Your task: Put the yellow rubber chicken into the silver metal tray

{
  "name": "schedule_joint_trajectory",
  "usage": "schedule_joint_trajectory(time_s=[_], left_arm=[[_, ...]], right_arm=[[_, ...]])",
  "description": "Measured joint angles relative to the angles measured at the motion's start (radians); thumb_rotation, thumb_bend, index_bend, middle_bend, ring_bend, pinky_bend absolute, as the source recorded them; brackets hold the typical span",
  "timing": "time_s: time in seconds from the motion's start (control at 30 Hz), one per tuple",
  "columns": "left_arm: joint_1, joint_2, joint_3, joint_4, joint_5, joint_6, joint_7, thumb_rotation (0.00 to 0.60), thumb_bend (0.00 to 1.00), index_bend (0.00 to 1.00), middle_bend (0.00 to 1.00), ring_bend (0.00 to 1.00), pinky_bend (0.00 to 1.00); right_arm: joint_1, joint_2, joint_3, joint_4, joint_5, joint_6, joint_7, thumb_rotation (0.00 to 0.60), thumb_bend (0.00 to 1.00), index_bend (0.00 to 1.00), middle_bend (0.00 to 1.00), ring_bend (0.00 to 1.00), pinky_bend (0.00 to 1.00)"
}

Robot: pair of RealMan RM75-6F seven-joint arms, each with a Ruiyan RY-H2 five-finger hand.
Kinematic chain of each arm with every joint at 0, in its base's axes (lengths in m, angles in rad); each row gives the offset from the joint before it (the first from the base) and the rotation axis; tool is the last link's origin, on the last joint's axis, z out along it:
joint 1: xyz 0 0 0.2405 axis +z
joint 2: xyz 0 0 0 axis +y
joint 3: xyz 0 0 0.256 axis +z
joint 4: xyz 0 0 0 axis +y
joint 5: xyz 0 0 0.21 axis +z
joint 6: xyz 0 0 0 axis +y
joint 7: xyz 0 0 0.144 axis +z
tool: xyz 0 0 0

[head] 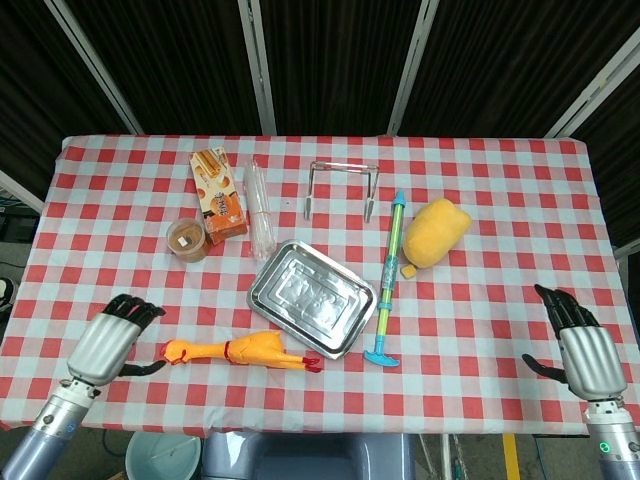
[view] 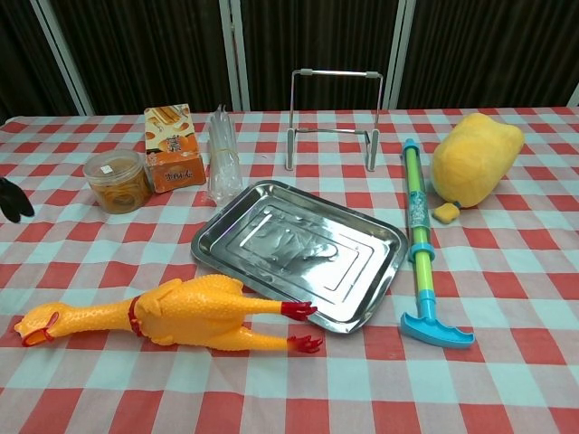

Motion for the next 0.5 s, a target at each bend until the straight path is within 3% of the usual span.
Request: schedule_joint_trajectory(time_s=[0.5], left_arm=[[-0.116, -0.237, -0.045, 0.087, -0.167, -0.172, 0.163, 0.600, 0.14, 0.31, 0.34, 0.28, 0.38]], right_arm=[[-0.002, -0.007, -0.007, -0.002, 0.010, -0.011, -0.002, 0.600, 0.15, 0.02, 0.16, 0.13, 0.27]])
